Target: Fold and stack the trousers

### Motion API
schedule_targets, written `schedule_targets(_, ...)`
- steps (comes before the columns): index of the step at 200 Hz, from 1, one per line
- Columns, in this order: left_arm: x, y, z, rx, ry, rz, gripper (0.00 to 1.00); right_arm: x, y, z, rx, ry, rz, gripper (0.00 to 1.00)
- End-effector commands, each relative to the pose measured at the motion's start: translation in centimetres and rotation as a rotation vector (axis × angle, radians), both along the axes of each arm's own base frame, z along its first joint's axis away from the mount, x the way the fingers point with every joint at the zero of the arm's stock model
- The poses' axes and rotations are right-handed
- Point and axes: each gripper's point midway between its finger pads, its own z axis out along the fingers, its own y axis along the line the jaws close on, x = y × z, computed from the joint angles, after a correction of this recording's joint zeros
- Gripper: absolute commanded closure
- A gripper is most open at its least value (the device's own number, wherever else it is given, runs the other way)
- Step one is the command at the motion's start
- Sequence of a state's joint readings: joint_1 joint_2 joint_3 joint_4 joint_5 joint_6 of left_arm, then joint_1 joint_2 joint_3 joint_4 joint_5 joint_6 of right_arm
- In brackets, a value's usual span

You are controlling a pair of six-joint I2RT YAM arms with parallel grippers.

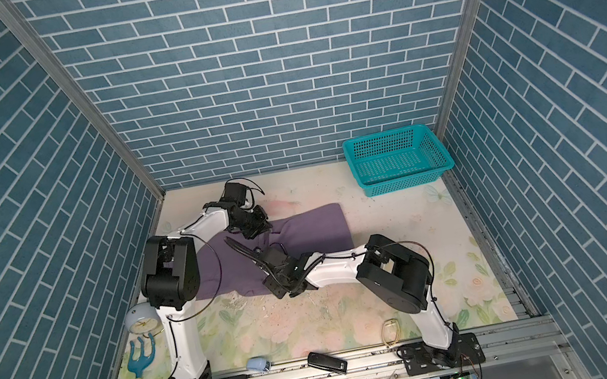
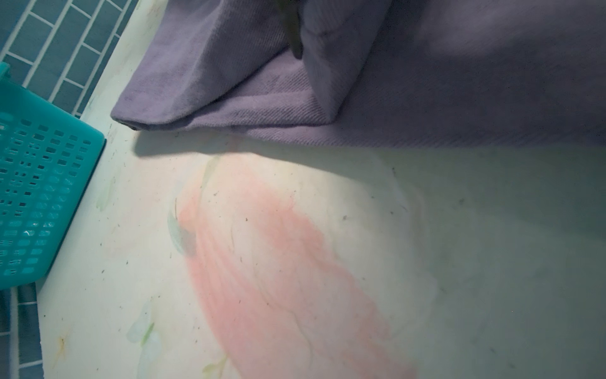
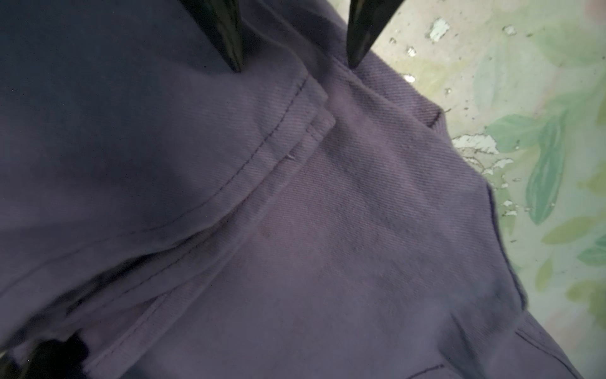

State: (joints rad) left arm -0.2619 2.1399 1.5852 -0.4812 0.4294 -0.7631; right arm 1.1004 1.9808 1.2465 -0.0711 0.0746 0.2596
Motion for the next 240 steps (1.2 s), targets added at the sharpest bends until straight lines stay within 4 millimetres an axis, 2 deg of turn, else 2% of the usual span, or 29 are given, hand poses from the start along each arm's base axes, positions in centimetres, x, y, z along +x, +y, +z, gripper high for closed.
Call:
schedule_targets(1,0.2,0.3,2.2,0.017,-0.031,-0.002,0.97,0.2,-1.7,0.2,0.052,0.052,-0.068,0.49)
schedule_targets(41,-0.5,1.9,2.7,0.083,-0.006,0.024,0.98,0.7,-3.8,0.3,0.083,0.084,-0.138,0.49)
schedule_targets(79,-1.3,3.7,3.3,0.127,-0.01,0.055,1.0,0.6,-4.6,-0.1,0.094,0.103,-0.165,0.49)
schedule_targets(116,-1.8,6.7,3.7,0.186,-0.002,0.102,0.99,0.3,-4.8,-0.9,0.087,0.13,-0.17,0.49)
schedule_targets(124,-1.9,7.4,3.8,0.203,-0.001,0.11,0.89,0.3,-4.7,-1.0,0.087,0.132,-0.171,0.5)
schedule_targets(131,-2.0,7.9,3.9,0.215,-0.002,0.119,0.66,0.3,-4.8,-1.0,0.088,0.134,-0.171,0.5)
schedule_targets(139,-2.0,8.3,4.1,0.227,-0.006,0.124,0.49,0.3,-4.8,-1.1,0.089,0.134,-0.171,0.5)
schedule_targets(146,-2.0,8.7,4.4,0.236,-0.01,0.129,0.43,0.3,-4.8,-1.1,0.088,0.135,-0.174,0.5)
schedule_targets(157,-2.0,9.0,4.8,0.249,-0.016,0.132,0.4,0.2,-4.8,-1.2,0.085,0.136,-0.171,0.5)
schedule_targets(171,-2.0,9.0,5.3,0.245,-0.027,0.13,0.39,0.2,-4.9,-1.3,0.082,0.138,-0.171,0.5)
schedule_targets(192,-2.3,7.9,5.5,0.196,-0.039,0.117,0.4,0.2,-5.0,-1.3,0.083,0.137,-0.173,0.5)
schedule_targets(240,-2.9,3.3,3.0,0.127,-0.009,0.029,0.46,0.1,-4.7,-1.4,0.086,0.149,-0.167,0.5)
